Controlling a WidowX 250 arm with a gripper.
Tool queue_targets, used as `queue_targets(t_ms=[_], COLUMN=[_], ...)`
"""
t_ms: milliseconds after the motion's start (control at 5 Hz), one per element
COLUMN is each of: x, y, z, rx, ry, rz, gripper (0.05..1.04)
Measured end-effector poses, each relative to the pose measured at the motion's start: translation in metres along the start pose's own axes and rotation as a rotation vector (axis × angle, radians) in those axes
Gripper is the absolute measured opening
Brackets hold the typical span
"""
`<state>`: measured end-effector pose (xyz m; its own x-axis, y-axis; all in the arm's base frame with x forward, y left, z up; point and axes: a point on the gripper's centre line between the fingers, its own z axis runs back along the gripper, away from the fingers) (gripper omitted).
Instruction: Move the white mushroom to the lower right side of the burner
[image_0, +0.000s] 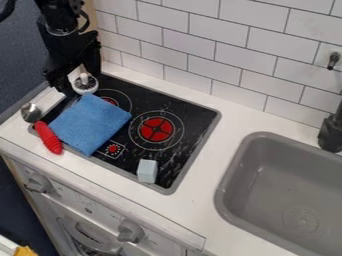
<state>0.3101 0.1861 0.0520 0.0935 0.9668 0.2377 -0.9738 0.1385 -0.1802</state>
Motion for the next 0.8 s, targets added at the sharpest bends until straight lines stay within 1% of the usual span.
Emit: queue_targets(t_ms=[200, 400, 600, 800], x=[-0.004, 0.012, 0.020, 0.034], y=[0.003, -0.008, -0.017, -0.032], z=[-0.011, -0.024, -0.031, -0.036], rx=[0.028, 0.051, 0.072, 0.060], ry=[0.018, -0.025, -0.030, -0.051], rz=[0.002, 0.067, 0.096, 0.125], gripper=[0.999, 0.999, 0.999, 0.999])
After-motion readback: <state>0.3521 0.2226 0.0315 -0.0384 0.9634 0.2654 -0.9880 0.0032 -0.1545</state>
